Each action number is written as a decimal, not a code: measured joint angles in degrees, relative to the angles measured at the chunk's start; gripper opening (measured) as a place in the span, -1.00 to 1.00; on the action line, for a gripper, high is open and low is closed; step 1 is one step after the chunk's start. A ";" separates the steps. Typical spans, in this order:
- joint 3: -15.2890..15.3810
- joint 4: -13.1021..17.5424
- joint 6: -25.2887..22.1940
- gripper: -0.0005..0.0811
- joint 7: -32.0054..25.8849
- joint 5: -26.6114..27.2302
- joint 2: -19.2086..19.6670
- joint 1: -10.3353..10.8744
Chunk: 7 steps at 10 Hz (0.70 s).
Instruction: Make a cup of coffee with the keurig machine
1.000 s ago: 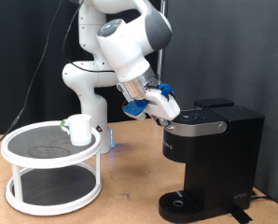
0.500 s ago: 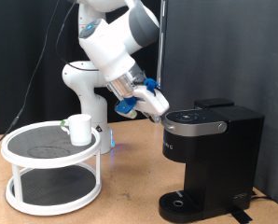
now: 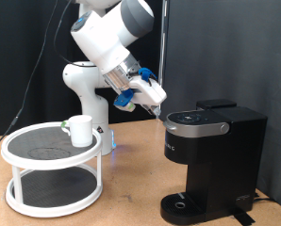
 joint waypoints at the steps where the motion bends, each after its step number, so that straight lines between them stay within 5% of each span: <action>1: 0.29 -1.61 2.36 -0.99 1.05 1.93 -0.69 0.01; 7: -2.72 -9.24 -8.56 -0.99 5.89 0.78 -9.28 -3.12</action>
